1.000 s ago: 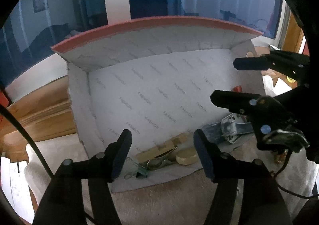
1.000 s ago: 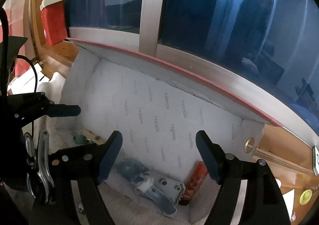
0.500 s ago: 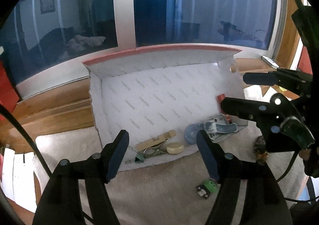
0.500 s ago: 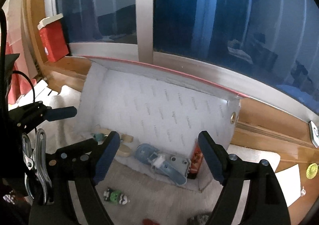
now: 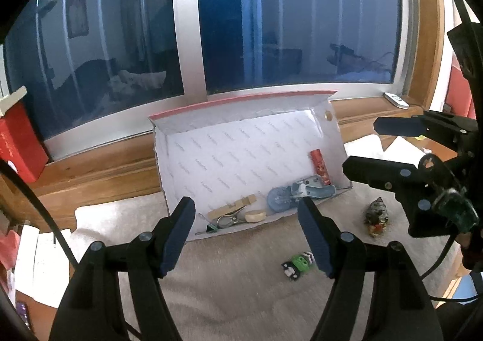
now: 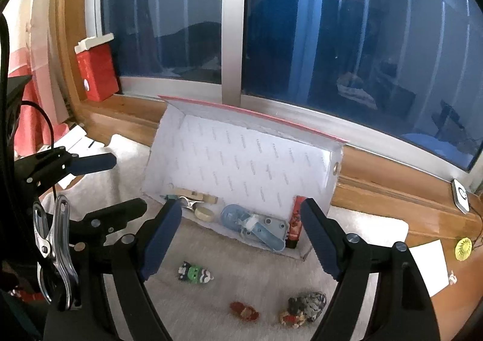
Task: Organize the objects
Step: 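Withdraw both tools from the box toward the remaining toys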
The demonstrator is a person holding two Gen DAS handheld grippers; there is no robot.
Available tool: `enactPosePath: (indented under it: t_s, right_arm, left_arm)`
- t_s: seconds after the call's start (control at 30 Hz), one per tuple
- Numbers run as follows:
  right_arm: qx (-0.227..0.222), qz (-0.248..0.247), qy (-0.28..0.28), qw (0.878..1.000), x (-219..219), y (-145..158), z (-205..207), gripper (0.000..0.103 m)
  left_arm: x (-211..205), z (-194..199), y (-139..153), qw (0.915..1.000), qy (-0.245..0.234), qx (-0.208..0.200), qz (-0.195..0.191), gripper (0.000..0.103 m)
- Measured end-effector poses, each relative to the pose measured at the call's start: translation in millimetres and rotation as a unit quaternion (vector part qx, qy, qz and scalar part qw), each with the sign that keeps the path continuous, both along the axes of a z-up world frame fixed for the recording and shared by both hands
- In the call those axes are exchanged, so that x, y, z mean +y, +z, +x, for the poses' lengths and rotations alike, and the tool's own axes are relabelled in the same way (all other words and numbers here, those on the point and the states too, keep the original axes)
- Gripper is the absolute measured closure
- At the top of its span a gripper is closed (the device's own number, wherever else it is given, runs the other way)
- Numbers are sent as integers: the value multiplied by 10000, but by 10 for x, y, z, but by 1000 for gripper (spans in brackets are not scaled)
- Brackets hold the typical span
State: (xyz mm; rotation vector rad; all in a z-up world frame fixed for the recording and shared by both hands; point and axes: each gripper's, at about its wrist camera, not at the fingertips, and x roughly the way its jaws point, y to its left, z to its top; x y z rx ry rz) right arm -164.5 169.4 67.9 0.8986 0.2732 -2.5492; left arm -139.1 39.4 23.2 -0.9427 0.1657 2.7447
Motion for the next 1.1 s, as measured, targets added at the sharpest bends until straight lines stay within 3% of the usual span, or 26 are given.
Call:
enactPosePath:
  t_s: [0.43,0.93,1.1]
  right_arm:
    - [141,-133,-60,9998,101,103,272,20]
    - [15,-103,-24,9999,69,41,407,20]
    - [-215,-89,-72,9997,115,-93,417,20]
  left_arm:
    - [157,301,142,9993,-153,292,-160,32]
    - [120,426,101,9997,-67,191,-106,31]
    - [119,435,23,9999,-64,49,-83,31]
